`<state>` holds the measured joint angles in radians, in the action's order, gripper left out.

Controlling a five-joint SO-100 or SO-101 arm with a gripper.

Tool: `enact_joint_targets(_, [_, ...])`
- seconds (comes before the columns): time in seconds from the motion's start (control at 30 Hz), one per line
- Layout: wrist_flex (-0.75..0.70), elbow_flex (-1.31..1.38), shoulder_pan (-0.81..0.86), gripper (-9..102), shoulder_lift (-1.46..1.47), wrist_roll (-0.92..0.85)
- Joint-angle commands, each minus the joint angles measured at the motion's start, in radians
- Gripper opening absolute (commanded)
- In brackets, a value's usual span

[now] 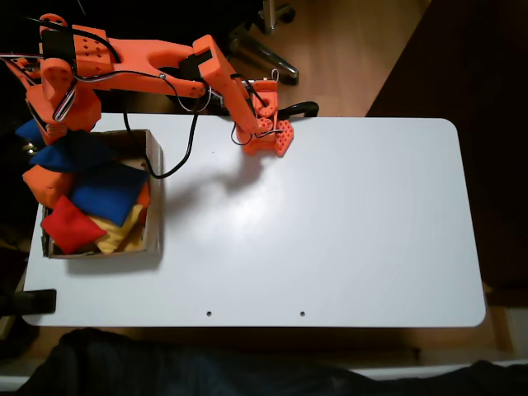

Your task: Grasp a bag and put it in the box.

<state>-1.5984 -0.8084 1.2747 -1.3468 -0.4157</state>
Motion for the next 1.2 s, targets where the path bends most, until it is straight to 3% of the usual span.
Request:
enact_joint_targets(0.0, [0.023,-0.002,0.011,10,-0.015,-0.012])
enact_joint_targets(1.17, [0.071,-0.216,-0.064,10,-0.075,-0.071])
